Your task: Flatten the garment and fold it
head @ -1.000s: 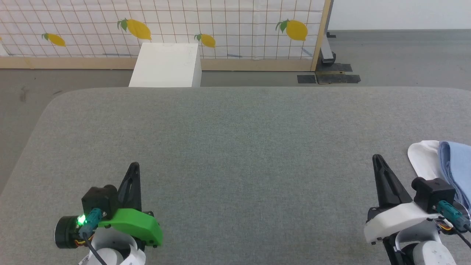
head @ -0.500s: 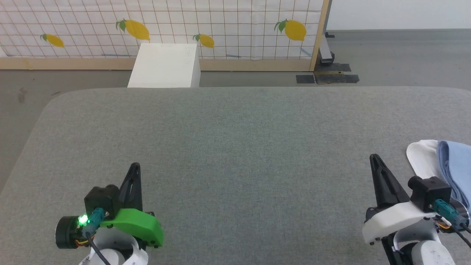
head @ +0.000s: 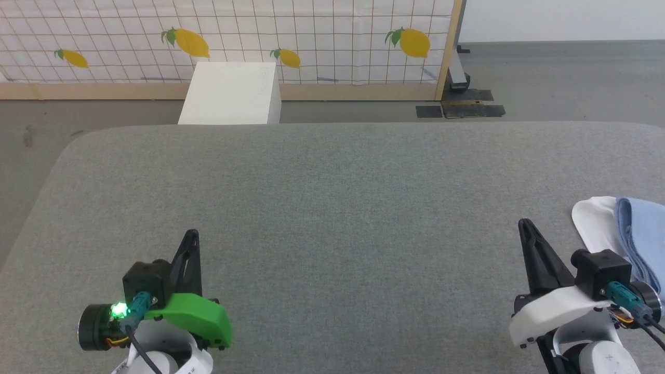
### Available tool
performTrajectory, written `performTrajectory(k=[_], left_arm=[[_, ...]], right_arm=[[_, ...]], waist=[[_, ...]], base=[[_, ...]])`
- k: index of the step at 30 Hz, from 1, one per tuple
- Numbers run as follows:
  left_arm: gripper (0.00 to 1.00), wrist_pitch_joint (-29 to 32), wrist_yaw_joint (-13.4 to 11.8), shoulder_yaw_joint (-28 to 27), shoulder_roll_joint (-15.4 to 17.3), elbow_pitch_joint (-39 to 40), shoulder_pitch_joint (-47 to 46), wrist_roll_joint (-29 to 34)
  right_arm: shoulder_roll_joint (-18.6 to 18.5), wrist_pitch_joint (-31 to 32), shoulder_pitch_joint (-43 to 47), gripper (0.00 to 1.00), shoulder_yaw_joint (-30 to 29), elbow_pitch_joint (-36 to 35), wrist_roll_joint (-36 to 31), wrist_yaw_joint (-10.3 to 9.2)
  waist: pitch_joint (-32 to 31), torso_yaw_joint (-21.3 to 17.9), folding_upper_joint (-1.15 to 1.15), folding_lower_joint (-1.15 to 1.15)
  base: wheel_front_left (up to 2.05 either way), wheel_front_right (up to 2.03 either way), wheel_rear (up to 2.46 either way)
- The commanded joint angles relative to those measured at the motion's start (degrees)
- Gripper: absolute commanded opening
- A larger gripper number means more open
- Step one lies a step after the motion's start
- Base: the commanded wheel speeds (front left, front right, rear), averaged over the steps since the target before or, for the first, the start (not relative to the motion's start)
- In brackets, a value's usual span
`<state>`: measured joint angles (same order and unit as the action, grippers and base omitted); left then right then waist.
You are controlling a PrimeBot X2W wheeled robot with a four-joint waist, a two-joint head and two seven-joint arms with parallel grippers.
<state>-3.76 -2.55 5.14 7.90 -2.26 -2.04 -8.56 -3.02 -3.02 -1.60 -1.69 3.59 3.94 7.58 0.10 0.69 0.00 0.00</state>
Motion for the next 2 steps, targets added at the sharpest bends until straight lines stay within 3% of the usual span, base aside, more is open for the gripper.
performTrajectory(k=[1, 2], left_arm=[[0.00, 0.2, 0.3, -0.5, -0.5, 0.3, 0.9, 0.9], [0.00, 0.3, 0.4, -0.6, -0.6, 0.4, 0.9, 1.1]], right_arm=[[0.1, 0.2, 0.8, 0.00, 0.2, -0.6, -0.6, -0.06], [0.1, 0.3, 0.8, 0.00, 0.2, -0.7, -0.7, -0.06]], waist=[[0.0, 0.0, 0.00, 0.00], [0.0, 0.0, 0.00, 0.00]], base=[[0.00, 0.00, 0.00], [0.00, 0.00, 0.00]])
